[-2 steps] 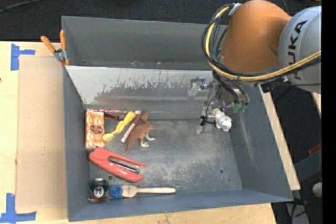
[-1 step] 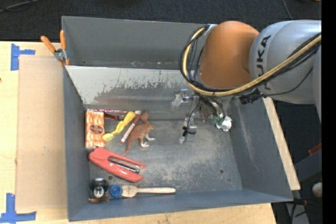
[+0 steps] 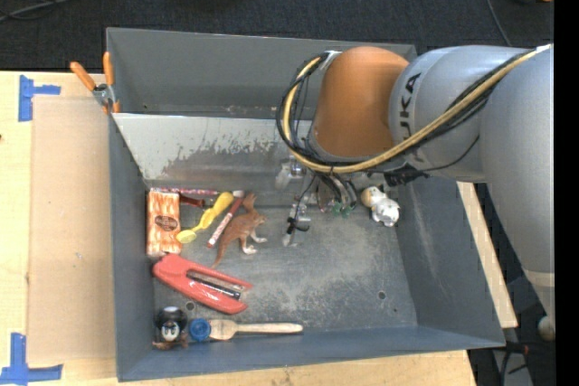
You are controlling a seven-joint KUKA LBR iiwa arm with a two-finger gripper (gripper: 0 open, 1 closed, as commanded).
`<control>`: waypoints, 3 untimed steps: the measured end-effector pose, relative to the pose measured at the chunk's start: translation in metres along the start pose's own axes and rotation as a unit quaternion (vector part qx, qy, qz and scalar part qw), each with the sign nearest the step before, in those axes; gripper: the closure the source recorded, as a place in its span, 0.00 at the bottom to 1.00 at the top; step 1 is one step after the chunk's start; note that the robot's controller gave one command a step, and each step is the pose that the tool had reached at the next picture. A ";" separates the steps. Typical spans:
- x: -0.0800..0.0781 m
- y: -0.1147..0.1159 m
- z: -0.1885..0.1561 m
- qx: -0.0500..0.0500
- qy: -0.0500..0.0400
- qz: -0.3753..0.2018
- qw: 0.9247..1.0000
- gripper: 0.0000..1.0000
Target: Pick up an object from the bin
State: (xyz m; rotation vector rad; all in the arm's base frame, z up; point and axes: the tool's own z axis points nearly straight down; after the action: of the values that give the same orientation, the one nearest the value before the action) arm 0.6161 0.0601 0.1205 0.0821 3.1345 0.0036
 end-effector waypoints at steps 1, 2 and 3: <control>0.008 0.046 0.037 0.000 0.002 -0.009 1.000 0.00; -0.002 0.066 0.021 0.001 -0.003 -0.015 1.000 0.00; -0.001 0.067 0.050 0.000 0.000 -0.004 1.000 0.00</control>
Offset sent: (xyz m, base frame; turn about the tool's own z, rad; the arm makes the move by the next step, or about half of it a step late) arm 0.0055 0.0654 -0.0207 -0.0267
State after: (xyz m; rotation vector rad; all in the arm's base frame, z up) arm 0.6212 0.1266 0.0708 0.0704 3.1358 0.0041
